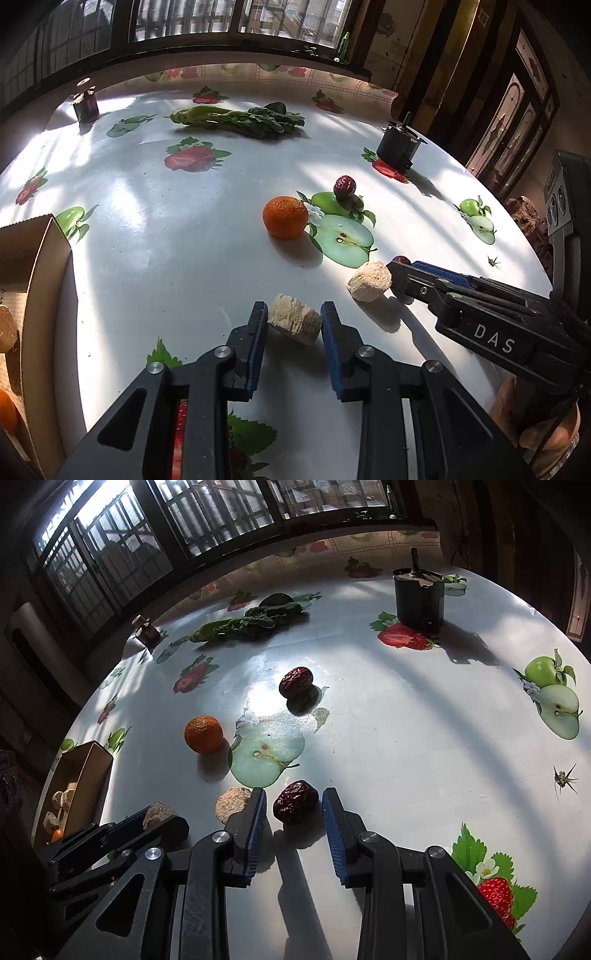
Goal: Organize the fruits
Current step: 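Grasp a biscuit block with the left tool while the right tool grasps a dried date, then carry the biscuit block into the box while the right tool carries the date there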
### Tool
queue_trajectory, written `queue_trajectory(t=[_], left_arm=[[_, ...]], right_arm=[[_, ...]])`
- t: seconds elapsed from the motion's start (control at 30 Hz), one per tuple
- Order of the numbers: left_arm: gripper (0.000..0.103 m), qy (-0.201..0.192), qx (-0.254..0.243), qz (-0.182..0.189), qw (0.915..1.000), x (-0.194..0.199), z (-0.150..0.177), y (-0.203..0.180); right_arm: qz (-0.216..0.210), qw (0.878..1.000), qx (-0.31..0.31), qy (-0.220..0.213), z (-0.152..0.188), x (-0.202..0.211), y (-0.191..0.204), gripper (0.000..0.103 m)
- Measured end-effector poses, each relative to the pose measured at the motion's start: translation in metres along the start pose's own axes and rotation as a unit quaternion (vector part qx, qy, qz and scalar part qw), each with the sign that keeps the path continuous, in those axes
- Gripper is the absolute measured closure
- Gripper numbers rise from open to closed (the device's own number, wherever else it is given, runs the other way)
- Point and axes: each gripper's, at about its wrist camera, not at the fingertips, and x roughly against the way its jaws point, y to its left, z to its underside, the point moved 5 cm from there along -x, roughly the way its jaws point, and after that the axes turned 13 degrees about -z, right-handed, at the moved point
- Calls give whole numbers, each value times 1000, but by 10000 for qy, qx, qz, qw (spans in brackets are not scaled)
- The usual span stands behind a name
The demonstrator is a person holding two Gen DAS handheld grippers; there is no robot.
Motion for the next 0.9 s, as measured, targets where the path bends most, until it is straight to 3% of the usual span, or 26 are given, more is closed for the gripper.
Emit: queue_trajectory(t=[0.13,0.17,0.23,0.43,0.63,0.77,0.9], left_arm=[[75,20,98,44,9999,0,0,4],[75,26,133,52,9999,0,-1,6],[75,35,177,61,9998,0,-1,8],[75,-70,323,37,9994,9,-3,13],[75,-295,520,13,9982,52,-2,21],[75,-372,796,26,9961,94,11,52],[75,-455,1136,-461,9914,132,33,116]], right_arm=[[136,9998,158,-27,2,-1,4,71],[92,9999,137,-25,2,-1,3,76],[1,10000,10,-95,0,2,1,76],[-73,9984,-152,-536,-10,25,-5,76],[-167,9969,-116,-756,-14,39,2,76],[-546,9951,-168,-805,-12,41,17,76],[-880,9932,-90,-755,-5,48,52,76]])
